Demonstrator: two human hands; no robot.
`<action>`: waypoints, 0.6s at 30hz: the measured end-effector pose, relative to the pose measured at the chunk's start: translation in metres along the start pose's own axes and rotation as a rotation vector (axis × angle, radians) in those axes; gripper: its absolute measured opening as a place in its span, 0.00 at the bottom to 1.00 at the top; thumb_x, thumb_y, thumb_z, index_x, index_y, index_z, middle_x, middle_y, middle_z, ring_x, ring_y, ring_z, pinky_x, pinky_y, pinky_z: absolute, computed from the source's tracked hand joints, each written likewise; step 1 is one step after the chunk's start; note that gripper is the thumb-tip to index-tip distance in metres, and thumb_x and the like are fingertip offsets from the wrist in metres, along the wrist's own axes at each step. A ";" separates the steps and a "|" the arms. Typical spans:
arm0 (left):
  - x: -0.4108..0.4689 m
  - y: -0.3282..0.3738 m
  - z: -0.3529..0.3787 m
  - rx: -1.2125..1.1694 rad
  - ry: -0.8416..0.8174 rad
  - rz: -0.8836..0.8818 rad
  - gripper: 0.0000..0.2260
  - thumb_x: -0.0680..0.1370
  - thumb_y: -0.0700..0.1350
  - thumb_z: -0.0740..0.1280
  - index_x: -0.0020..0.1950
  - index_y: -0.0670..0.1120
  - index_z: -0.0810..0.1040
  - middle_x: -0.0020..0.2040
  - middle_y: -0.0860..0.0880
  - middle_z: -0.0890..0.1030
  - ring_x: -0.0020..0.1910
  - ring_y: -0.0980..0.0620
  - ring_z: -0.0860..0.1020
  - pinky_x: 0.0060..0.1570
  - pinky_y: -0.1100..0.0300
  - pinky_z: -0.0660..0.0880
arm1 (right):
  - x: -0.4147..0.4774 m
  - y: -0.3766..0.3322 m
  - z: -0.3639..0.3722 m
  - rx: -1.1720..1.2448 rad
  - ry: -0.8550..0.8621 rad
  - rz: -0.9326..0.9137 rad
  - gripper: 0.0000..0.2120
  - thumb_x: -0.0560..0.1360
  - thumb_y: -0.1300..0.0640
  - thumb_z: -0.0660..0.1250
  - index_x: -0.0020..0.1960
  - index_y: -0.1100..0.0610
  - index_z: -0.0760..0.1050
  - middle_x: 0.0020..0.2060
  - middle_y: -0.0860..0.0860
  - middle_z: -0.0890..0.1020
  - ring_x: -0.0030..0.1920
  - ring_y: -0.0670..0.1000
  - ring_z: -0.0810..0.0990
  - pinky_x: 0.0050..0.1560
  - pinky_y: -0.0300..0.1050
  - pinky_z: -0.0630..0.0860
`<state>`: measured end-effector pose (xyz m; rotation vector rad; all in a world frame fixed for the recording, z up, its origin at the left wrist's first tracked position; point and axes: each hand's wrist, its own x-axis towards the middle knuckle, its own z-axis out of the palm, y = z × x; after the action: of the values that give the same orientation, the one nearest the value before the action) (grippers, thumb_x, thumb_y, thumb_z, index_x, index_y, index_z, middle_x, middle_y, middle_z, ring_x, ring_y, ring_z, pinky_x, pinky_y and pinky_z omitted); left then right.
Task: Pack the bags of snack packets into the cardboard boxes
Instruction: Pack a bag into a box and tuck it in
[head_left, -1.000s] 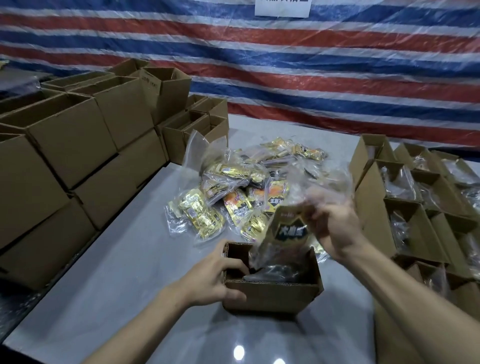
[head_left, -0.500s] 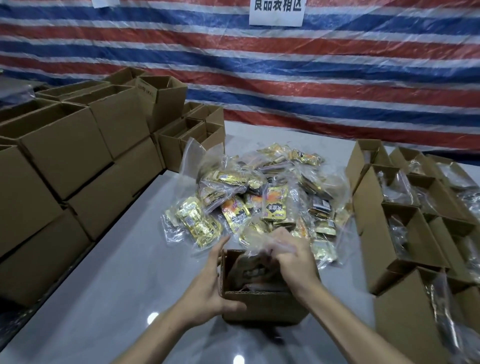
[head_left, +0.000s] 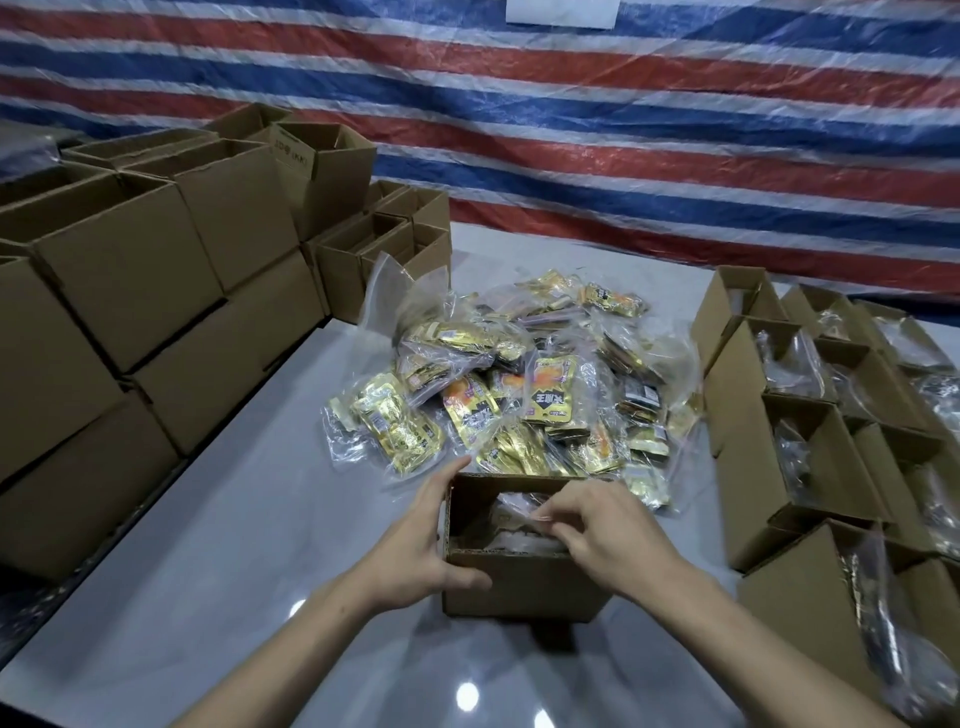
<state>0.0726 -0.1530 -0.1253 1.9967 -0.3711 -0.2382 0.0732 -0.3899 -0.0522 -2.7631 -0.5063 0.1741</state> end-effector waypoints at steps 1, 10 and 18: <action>0.001 0.001 0.000 -0.015 0.008 -0.007 0.52 0.61 0.58 0.82 0.74 0.70 0.51 0.76 0.65 0.56 0.76 0.63 0.58 0.73 0.57 0.64 | 0.001 -0.002 -0.004 -0.031 -0.026 -0.013 0.12 0.79 0.47 0.63 0.59 0.44 0.82 0.52 0.43 0.83 0.57 0.48 0.77 0.57 0.47 0.74; 0.006 -0.003 -0.002 -0.034 -0.003 0.011 0.53 0.59 0.57 0.83 0.74 0.70 0.54 0.74 0.67 0.57 0.74 0.60 0.62 0.70 0.53 0.68 | -0.022 -0.007 -0.006 -0.103 -0.197 -0.089 0.33 0.80 0.36 0.39 0.54 0.48 0.81 0.59 0.46 0.75 0.63 0.47 0.68 0.68 0.48 0.60; 0.008 -0.005 -0.002 -0.048 -0.023 0.012 0.53 0.58 0.53 0.85 0.74 0.67 0.57 0.70 0.61 0.69 0.68 0.59 0.71 0.66 0.54 0.73 | -0.024 -0.014 -0.003 -0.035 -0.284 -0.031 0.21 0.82 0.37 0.44 0.49 0.45 0.73 0.51 0.51 0.81 0.55 0.53 0.76 0.62 0.55 0.63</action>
<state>0.0813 -0.1521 -0.1284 1.9456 -0.3880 -0.2604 0.0465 -0.3869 -0.0430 -2.7761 -0.6272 0.5608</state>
